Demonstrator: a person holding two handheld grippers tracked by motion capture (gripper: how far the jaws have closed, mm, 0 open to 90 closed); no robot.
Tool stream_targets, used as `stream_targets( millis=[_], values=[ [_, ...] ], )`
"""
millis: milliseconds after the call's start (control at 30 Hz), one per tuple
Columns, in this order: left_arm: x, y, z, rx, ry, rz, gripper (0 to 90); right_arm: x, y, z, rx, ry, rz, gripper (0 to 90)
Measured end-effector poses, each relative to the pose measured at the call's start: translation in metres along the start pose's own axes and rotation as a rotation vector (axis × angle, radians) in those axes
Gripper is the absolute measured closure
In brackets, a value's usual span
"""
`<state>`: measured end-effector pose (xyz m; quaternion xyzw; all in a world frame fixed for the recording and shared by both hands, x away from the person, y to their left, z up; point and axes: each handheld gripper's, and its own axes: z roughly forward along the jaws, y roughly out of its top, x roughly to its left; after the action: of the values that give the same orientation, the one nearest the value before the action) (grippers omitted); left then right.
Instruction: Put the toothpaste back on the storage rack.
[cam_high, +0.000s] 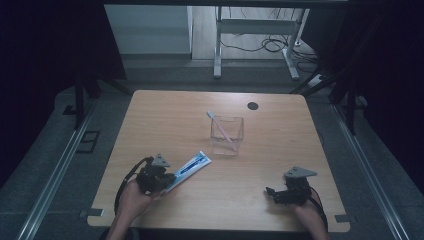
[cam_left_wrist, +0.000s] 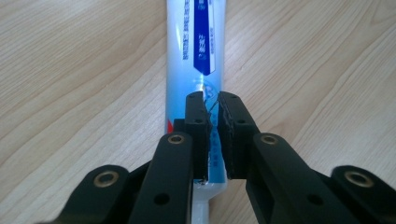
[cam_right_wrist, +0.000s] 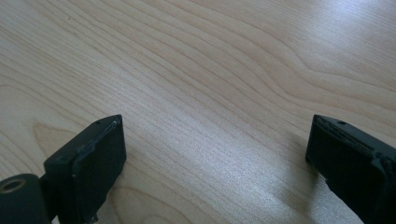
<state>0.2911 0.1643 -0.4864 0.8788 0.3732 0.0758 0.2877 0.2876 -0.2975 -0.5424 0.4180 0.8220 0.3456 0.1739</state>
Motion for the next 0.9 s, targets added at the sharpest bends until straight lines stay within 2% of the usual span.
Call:
stream_targets(
  millis=[33,233,433,700,900],
  values=[
    [0.001,0.001,0.000,0.011,-0.001,0.012,81.7,0.000,0.000,0.000,0.000,0.000,0.000,4.8],
    [0.004,0.008,-0.001,0.066,0.009,0.024,80.3,0.000,0.000,0.000,0.000,0.000,0.000,4.8],
    [0.006,0.015,-0.001,0.145,-0.008,0.038,79.8,0.000,0.000,0.000,0.000,-0.001,0.000,4.8],
    [0.006,0.029,0.003,0.238,-0.019,0.076,77.6,0.000,0.000,0.000,0.001,-0.001,-0.003,4.8],
    [0.006,0.039,0.008,0.293,-0.018,0.080,73.1,0.000,0.000,0.000,0.003,-0.001,0.000,4.8]
  ],
)
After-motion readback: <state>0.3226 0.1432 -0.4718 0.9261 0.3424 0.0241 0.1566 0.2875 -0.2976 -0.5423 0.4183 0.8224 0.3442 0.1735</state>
